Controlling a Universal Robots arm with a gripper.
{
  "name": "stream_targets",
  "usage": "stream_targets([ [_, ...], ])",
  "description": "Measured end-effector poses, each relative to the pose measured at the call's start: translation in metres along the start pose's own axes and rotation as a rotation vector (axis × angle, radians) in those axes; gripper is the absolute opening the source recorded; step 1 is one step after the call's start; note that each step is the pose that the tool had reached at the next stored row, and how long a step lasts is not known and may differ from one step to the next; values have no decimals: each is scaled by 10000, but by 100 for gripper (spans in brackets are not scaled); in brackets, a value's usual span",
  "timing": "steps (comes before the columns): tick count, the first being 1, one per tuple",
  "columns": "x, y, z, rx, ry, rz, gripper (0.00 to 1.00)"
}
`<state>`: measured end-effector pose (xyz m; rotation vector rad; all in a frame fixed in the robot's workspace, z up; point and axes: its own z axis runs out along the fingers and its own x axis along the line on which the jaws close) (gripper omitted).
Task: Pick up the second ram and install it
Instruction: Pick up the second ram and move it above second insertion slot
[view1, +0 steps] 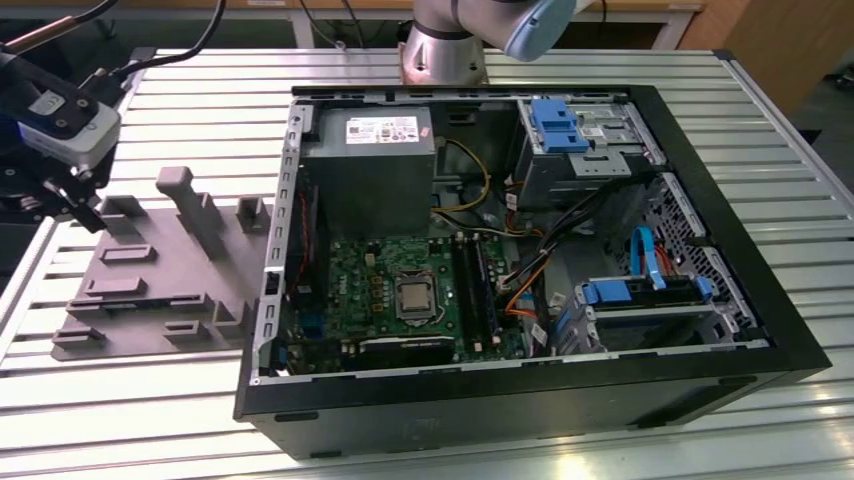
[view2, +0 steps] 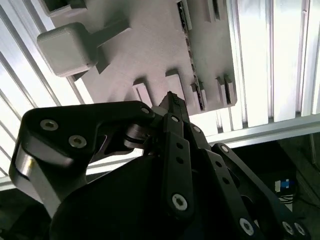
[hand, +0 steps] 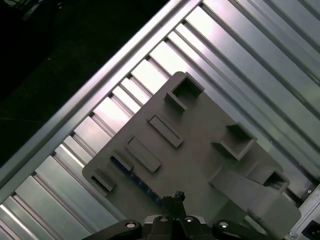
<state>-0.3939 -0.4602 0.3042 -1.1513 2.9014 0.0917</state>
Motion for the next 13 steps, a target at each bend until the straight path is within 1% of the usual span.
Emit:
stream_targets([
  [13,0,0,2,-55,67,-1416,11],
])
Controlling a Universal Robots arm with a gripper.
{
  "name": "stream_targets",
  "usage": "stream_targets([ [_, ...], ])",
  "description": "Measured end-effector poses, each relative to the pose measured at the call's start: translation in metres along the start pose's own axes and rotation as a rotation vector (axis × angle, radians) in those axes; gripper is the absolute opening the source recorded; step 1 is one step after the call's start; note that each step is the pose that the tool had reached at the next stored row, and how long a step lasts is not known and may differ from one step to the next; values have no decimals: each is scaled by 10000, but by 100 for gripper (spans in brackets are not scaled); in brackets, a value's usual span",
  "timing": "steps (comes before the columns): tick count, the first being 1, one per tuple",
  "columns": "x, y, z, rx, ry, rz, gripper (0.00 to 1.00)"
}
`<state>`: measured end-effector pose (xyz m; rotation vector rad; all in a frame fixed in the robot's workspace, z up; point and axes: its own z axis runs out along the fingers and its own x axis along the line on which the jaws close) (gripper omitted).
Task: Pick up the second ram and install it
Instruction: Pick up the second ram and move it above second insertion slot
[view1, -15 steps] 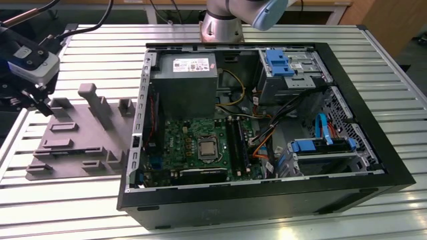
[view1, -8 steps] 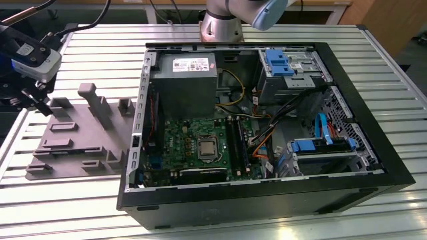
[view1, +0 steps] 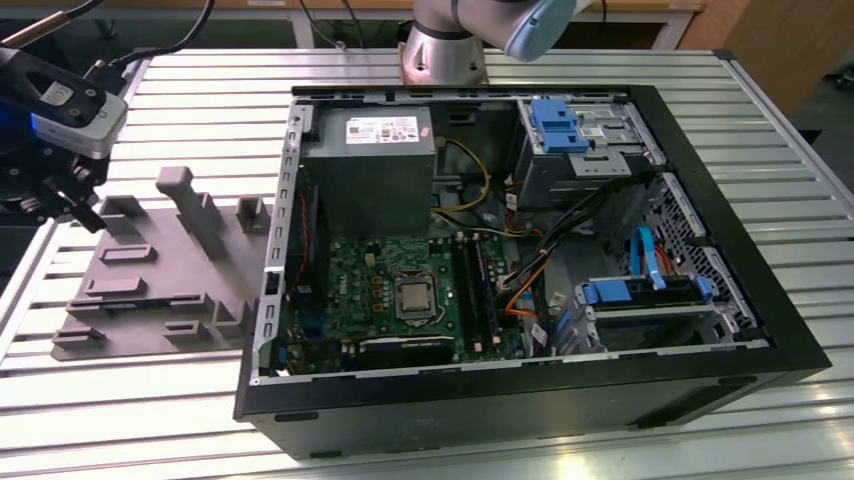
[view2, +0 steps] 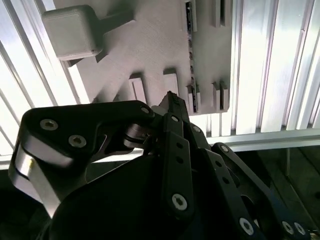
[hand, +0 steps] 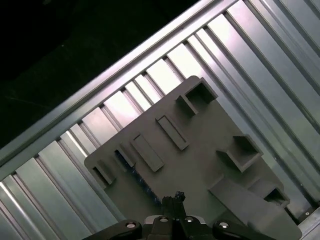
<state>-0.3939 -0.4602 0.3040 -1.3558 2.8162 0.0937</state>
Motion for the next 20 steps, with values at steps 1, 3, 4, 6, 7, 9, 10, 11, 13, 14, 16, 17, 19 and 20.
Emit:
stream_targets([
  [1,0,0,0,-4,6,-107,11],
  [3,0,0,0,-13,16,-326,11],
  [4,0,0,0,-17,20,-430,11],
  [6,0,0,0,-25,31,-641,11],
  [7,0,0,1,-29,36,-744,11],
  [9,0,0,1,-38,46,-964,11],
  [10,0,0,1,-42,51,-1066,11],
  [11,0,0,1,-46,57,-1170,11],
  [13,0,0,1,-54,67,-1378,11],
  [14,0,0,1,-58,71,-1482,11],
  [16,0,0,1,-67,82,-1696,11],
  [17,0,0,2,-71,87,-1802,11],
  [19,0,0,2,-79,97,-2015,11],
  [20,0,0,2,-83,102,-2128,11],
])
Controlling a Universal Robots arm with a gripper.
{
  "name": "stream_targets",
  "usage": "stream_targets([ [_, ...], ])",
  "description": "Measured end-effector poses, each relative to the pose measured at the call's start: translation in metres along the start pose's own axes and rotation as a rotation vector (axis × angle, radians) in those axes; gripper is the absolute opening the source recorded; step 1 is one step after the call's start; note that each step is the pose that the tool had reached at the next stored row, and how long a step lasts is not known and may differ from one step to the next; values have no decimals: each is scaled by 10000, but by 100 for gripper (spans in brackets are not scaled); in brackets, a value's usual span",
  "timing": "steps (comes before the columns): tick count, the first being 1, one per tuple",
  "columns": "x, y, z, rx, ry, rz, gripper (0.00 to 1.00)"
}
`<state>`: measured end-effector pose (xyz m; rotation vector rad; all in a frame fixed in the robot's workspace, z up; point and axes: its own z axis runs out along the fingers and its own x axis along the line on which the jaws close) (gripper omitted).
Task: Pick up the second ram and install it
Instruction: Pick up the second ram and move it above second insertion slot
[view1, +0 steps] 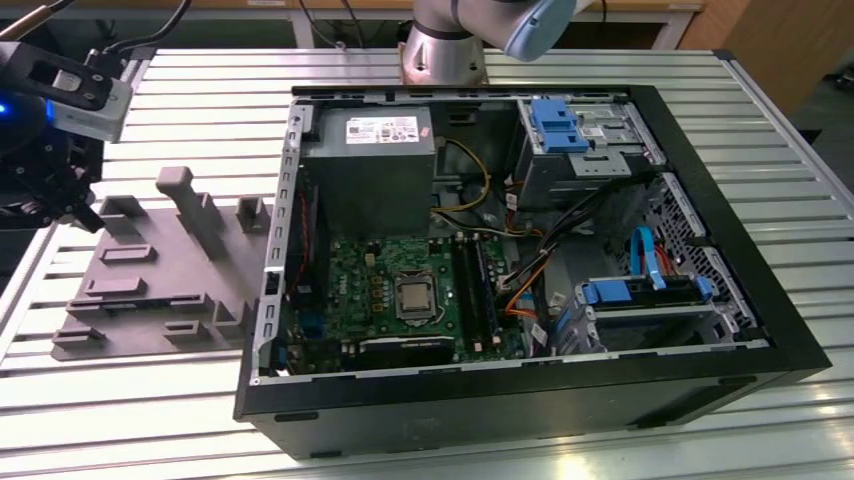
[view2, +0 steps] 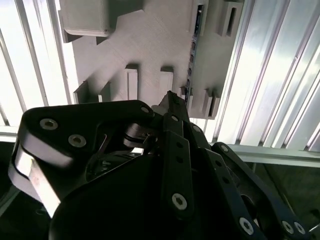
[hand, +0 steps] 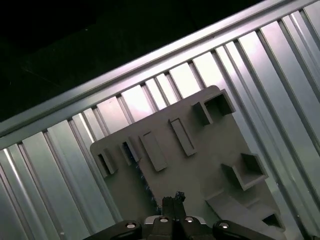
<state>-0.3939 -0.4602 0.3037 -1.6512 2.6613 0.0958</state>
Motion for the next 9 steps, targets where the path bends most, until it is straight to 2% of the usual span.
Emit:
stream_targets([
  [9,0,0,1,-37,45,-924,11],
])
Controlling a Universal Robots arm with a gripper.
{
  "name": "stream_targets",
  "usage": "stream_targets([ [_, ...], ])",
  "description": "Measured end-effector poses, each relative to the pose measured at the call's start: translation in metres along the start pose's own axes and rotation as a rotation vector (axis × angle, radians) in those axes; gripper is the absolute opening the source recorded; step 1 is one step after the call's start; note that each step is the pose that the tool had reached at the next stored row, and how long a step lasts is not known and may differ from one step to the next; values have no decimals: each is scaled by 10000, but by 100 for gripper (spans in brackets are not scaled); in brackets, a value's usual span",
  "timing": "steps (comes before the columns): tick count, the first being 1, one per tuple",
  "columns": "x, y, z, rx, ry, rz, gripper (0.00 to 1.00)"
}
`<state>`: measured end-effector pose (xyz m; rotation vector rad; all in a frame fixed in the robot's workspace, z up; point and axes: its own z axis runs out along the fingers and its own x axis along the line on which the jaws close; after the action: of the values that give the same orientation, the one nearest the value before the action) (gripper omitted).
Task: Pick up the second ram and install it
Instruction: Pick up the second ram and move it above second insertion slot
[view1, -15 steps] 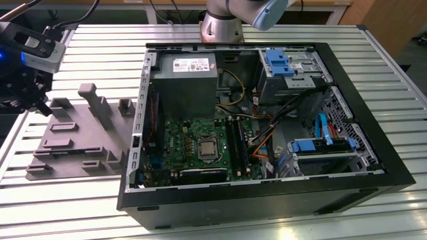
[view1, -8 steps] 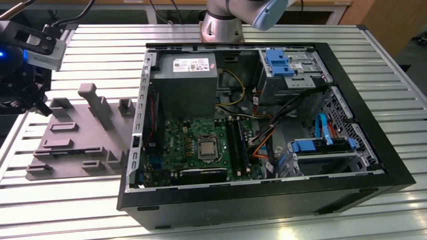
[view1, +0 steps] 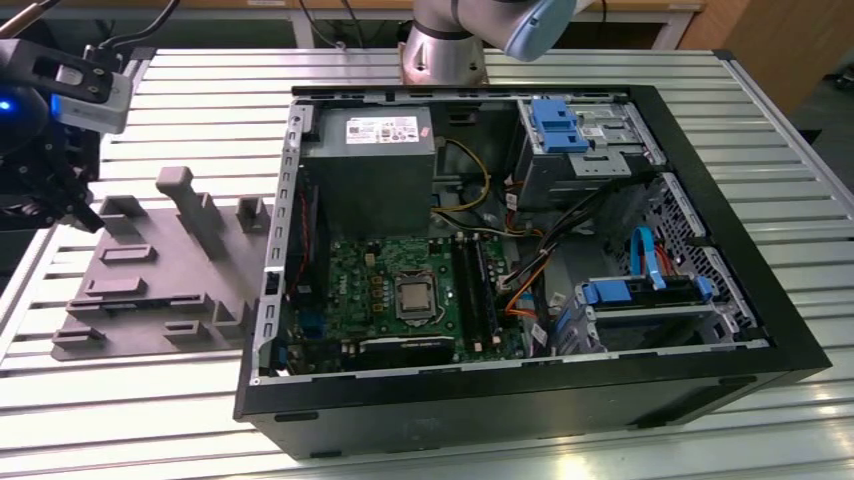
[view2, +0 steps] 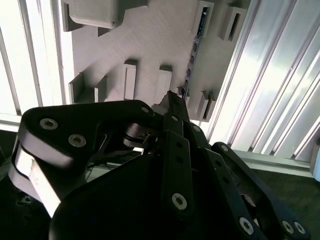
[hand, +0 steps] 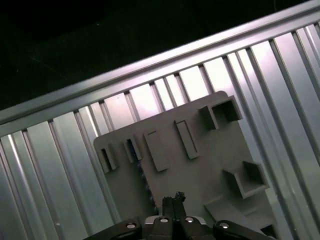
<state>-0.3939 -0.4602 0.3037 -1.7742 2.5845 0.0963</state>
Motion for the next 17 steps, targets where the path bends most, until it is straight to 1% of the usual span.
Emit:
stream_targets([
  [17,0,0,0,-73,89,-1862,11],
])
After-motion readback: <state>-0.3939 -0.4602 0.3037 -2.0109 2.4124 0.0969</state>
